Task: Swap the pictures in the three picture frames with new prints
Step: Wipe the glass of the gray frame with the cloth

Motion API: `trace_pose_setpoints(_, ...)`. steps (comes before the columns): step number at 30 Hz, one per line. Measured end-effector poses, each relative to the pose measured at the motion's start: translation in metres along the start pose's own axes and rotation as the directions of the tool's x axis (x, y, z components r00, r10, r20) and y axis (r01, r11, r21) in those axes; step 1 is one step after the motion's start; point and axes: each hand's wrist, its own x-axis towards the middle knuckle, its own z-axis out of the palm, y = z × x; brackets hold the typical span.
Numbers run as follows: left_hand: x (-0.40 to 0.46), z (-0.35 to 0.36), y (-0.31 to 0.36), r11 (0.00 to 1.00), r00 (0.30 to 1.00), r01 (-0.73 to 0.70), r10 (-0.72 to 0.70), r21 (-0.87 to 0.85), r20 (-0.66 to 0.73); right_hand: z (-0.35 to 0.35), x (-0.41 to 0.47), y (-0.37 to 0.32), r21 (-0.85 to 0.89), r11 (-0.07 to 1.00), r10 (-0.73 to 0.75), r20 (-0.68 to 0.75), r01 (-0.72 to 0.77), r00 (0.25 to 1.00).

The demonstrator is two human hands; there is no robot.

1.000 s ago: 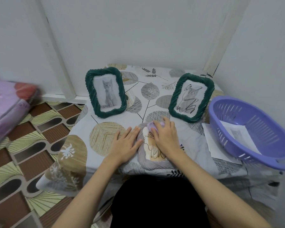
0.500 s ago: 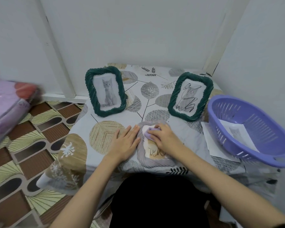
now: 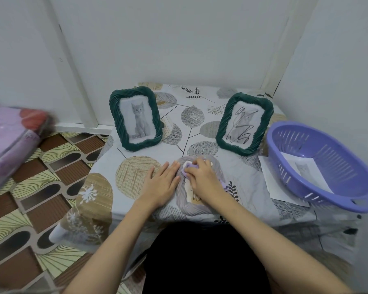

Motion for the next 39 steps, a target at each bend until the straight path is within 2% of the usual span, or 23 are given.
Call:
trace_pose_setpoints(3,0.000,0.001,-0.001,1.000,1.000,0.003,-0.003,0.006,-0.003,-0.003,-0.022,-0.001,-0.016,0.990,-0.143,-0.086,0.142,0.986)
trace_pose_setpoints(6,0.000,0.001,-0.001,1.000,1.000,0.000,0.000,-0.006,0.004,-0.012,-0.037,0.010,-0.099,0.958,-0.276,-0.052,0.270,0.960)
trace_pose_setpoints(8,0.001,0.000,-0.001,1.000,1.000,0.000,0.000,-0.013,0.010,-0.010,-0.029,0.014,-0.128,0.962,-0.243,-0.012,0.239,0.970)
trace_pose_setpoints(10,0.001,-0.001,0.000,1.000,1.000,0.004,-0.004,-0.019,0.012,-0.003,-0.011,0.010,-0.125,0.984,-0.127,-0.007,0.125,0.992)
trace_pose_setpoints(13,0.000,-0.001,0.001,1.000,1.000,0.007,-0.007,-0.009,0.008,0.002,0.002,-0.001,-0.031,0.999,0.033,-0.022,-0.034,0.999)
trace_pose_setpoints(20,-0.001,-0.001,0.001,1.000,1.000,0.004,-0.004,0.002,-0.001,-0.010,-0.036,0.001,0.031,0.991,-0.127,-0.005,0.127,0.992)
trace_pose_setpoints(24,0.000,0.000,0.001,1.000,1.000,0.012,-0.012,0.011,0.003,-0.013,-0.016,0.006,0.068,0.998,0.007,0.086,-0.013,0.996)
trace_pose_setpoints(26,0.001,0.001,0.001,1.000,1.000,0.017,-0.017,0.014,-0.008,-0.011,-0.010,0.003,0.067,0.997,0.027,0.099,-0.033,0.995)
trace_pose_setpoints(29,0.001,0.002,0.000,1.000,1.000,0.008,-0.008,0.009,-0.007,-0.018,-0.029,0.001,0.100,0.991,-0.102,0.147,0.088,0.984)
trace_pose_setpoints(31,0.001,0.002,-0.001,1.000,1.000,0.002,-0.002,0.016,-0.010,-0.031,-0.052,0.007,0.130,0.965,-0.248,0.152,0.229,0.957)
trace_pose_setpoints(33,0.000,0.002,-0.001,1.000,1.000,0.003,-0.003,0.011,-0.011,-0.043,-0.062,0.021,0.134,0.945,-0.318,0.169,0.298,0.933)
trace_pose_setpoints(35,0.001,0.002,-0.001,1.000,1.000,0.006,-0.006,0.001,-0.004,-0.045,-0.054,0.035,0.093,0.969,-0.241,0.177,0.227,0.954)
trace_pose_setpoints(39,0.000,0.001,0.000,1.000,1.000,0.010,-0.010,0.004,-0.008,-0.027,-0.029,0.032,0.033,0.999,-0.018,0.079,0.016,0.997)
